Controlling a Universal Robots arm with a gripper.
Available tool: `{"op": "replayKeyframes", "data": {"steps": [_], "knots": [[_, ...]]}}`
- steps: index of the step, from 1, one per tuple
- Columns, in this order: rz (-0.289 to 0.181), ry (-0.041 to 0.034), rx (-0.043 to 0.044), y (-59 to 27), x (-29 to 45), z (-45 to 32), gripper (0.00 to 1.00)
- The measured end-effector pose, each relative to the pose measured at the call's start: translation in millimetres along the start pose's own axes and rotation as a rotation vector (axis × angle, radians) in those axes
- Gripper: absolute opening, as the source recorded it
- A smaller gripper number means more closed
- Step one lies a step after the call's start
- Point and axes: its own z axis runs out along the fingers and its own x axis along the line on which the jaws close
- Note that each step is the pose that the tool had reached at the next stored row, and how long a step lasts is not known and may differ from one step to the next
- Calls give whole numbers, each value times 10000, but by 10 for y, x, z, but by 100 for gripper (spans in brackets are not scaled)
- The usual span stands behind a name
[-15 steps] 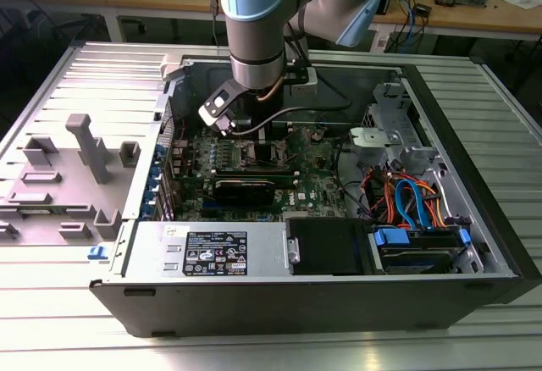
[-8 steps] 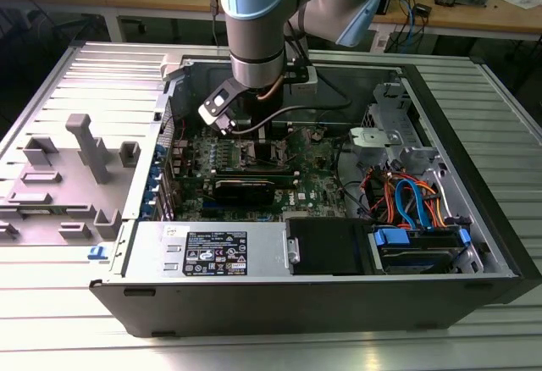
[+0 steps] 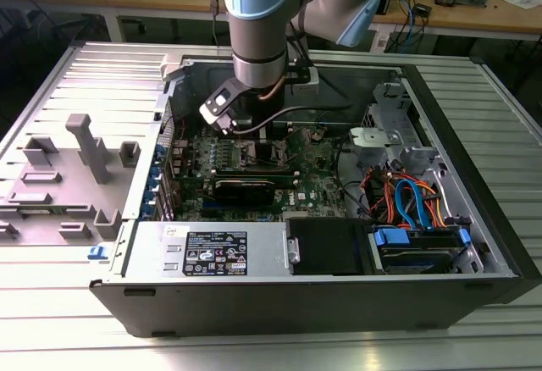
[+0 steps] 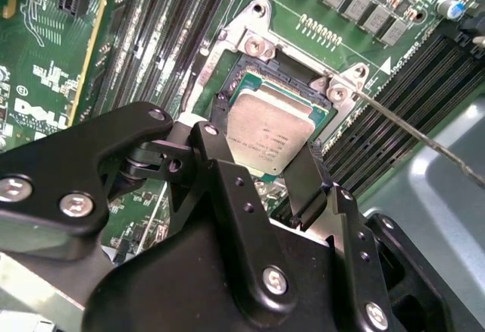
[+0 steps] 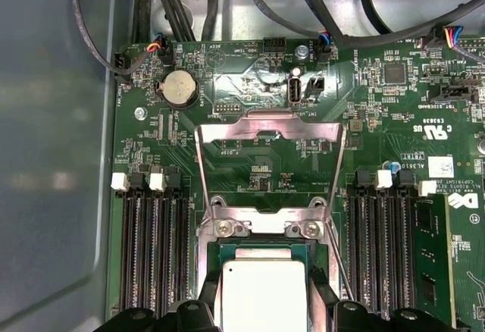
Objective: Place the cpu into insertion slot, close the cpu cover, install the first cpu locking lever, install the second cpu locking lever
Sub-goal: 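Place the cpu into insertion slot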
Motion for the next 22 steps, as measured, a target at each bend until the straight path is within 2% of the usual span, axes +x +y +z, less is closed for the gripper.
{"op": "replayKeyframes", "data": {"steps": [9, 14, 22], "knots": [[10, 1, 191, 10, 0, -2, 54], [26, 0, 204, 10, -42, -4, 54], [230, -12, 195, 14, -31, 8, 54]]}}
